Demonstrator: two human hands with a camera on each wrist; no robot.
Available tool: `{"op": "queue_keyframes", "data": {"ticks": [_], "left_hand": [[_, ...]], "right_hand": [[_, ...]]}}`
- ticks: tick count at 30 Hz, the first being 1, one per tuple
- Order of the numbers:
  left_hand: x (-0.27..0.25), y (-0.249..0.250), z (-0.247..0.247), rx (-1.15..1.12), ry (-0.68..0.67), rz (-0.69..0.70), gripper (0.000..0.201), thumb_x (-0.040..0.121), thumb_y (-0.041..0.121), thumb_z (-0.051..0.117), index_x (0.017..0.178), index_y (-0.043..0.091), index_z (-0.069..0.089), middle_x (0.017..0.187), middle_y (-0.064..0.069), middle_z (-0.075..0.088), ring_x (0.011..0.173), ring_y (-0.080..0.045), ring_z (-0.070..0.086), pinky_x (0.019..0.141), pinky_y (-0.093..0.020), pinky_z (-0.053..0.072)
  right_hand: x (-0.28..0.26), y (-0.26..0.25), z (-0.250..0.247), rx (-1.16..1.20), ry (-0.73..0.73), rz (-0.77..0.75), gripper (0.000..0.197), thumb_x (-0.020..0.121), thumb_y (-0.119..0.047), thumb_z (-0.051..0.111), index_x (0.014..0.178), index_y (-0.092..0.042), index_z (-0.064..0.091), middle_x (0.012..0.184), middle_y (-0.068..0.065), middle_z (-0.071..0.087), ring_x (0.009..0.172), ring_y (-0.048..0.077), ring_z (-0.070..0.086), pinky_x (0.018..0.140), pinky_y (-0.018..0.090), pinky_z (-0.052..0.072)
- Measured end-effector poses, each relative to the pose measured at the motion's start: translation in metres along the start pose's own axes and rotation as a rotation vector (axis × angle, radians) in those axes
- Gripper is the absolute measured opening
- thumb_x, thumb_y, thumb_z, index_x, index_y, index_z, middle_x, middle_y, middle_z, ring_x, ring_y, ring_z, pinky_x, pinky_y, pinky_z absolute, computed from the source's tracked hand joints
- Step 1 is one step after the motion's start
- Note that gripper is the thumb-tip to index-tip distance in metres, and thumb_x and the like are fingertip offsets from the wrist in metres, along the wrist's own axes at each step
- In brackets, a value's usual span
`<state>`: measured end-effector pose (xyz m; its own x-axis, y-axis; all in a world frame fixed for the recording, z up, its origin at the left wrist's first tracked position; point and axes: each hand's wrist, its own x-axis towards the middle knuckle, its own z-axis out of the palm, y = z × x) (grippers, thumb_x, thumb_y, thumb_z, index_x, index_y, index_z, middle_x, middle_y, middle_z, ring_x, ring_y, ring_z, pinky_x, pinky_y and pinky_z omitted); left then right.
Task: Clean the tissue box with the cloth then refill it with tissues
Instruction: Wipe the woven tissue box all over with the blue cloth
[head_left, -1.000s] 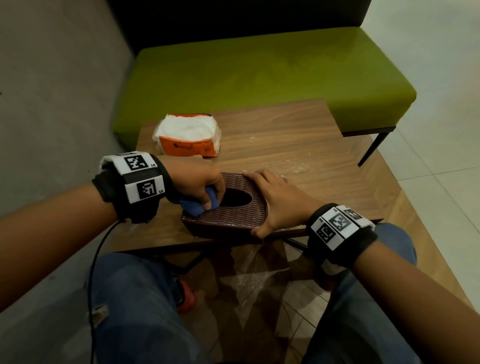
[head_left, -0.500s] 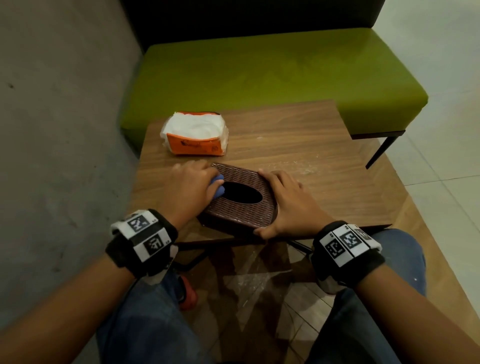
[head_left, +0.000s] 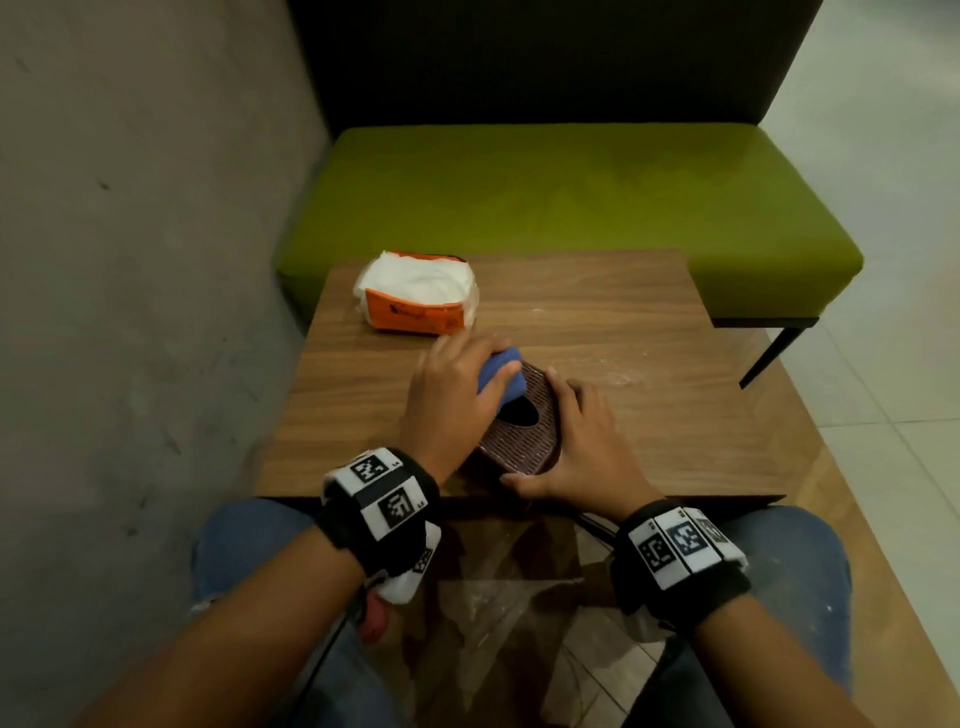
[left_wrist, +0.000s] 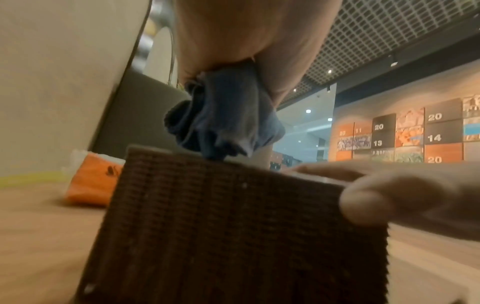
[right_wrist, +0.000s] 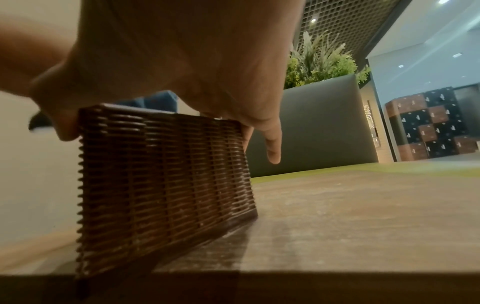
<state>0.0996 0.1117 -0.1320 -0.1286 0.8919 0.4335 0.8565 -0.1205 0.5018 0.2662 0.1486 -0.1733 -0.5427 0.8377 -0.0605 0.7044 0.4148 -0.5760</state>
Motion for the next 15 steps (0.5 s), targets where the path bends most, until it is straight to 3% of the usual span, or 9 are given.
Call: {"op": "queue_keyframes", "data": {"ticks": [2, 3, 5, 7, 9, 11, 13, 15], "left_hand": [[-0.013, -0.006, 0.006, 0.178, -0.169, 0.161, 0.034, 0.090, 0.045, 0.046, 0.107, 0.023, 0.065, 0.103, 0.004, 0.065, 0.097, -0.019, 0.058, 0.080, -0.038, 0.041], [-0.018, -0.016, 0.008, 0.260, -0.183, 0.194, 0.035, 0.089, 0.048, 0.043, 0.107, 0.027, 0.065, 0.103, 0.007, 0.065, 0.098, -0.017, 0.058, 0.079, -0.037, 0.039], [-0.013, -0.035, 0.002, 0.327, -0.113, 0.121, 0.035, 0.088, 0.051, 0.042, 0.108, 0.032, 0.063, 0.103, 0.009, 0.065, 0.098, -0.017, 0.057, 0.081, -0.038, 0.039], [-0.002, -0.051, -0.005, 0.237, -0.060, -0.036, 0.032, 0.089, 0.047, 0.044, 0.110, 0.029, 0.061, 0.104, 0.003, 0.065, 0.096, -0.023, 0.057, 0.078, -0.040, 0.046], [0.004, -0.065, -0.012, 0.035, 0.009, -0.263, 0.026, 0.092, 0.037, 0.051, 0.109, 0.020, 0.061, 0.104, -0.006, 0.065, 0.095, -0.026, 0.058, 0.076, -0.040, 0.048], [0.004, -0.083, -0.022, -0.280, 0.231, -0.632, 0.028, 0.092, 0.032, 0.056, 0.109, 0.011, 0.062, 0.109, -0.013, 0.065, 0.099, -0.028, 0.060, 0.077, -0.033, 0.046], [-0.008, -0.091, -0.039, -0.816, 0.389, -0.978, 0.046, 0.091, 0.043, 0.052, 0.120, 0.008, 0.058, 0.119, -0.013, 0.061, 0.106, -0.028, 0.058, 0.076, -0.033, 0.045], [-0.030, -0.096, -0.052, -1.261, 0.362, -1.116, 0.058, 0.095, 0.051, 0.038, 0.137, 0.011, 0.043, 0.130, -0.006, 0.051, 0.116, -0.024, 0.050, 0.083, -0.036, 0.047]], "right_hand": [[-0.002, -0.003, 0.000, -0.023, -0.006, 0.009, 0.133, 0.043, -0.081, 0.053, 0.153, -0.017, 0.014, 0.142, 0.004, 0.031, 0.131, 0.022, 0.033, 0.109, 0.046, 0.035], [-0.003, -0.004, 0.001, -0.039, -0.002, 0.008, 0.132, 0.044, -0.081, 0.052, 0.153, -0.016, 0.014, 0.141, 0.003, 0.032, 0.131, 0.021, 0.034, 0.109, 0.045, 0.034], [-0.005, -0.006, 0.002, -0.064, 0.025, 0.010, 0.132, 0.045, -0.082, 0.052, 0.153, -0.016, 0.015, 0.139, 0.003, 0.034, 0.128, 0.022, 0.036, 0.108, 0.044, 0.034], [-0.005, -0.007, 0.006, -0.095, 0.034, 0.029, 0.132, 0.045, -0.083, 0.051, 0.153, -0.017, 0.013, 0.138, 0.003, 0.034, 0.128, 0.023, 0.036, 0.109, 0.045, 0.033], [-0.007, -0.011, 0.007, -0.126, 0.019, 0.060, 0.133, 0.047, -0.086, 0.052, 0.153, -0.018, 0.009, 0.142, 0.005, 0.030, 0.133, 0.025, 0.032, 0.111, 0.049, 0.029], [-0.012, -0.019, 0.004, -0.134, -0.016, 0.118, 0.135, 0.051, -0.088, 0.057, 0.153, -0.019, 0.002, 0.150, 0.007, 0.020, 0.141, 0.027, 0.022, 0.116, 0.057, 0.018], [-0.015, -0.032, -0.004, -0.160, -0.045, 0.171, 0.135, 0.054, -0.090, 0.055, 0.153, -0.019, -0.004, 0.158, 0.009, 0.006, 0.147, 0.029, 0.008, 0.116, 0.061, 0.009], [-0.011, -0.044, -0.009, -0.181, -0.053, 0.202, 0.138, 0.053, -0.091, 0.053, 0.152, -0.018, -0.009, 0.160, 0.011, -0.004, 0.148, 0.031, 0.001, 0.114, 0.064, 0.008]]}}
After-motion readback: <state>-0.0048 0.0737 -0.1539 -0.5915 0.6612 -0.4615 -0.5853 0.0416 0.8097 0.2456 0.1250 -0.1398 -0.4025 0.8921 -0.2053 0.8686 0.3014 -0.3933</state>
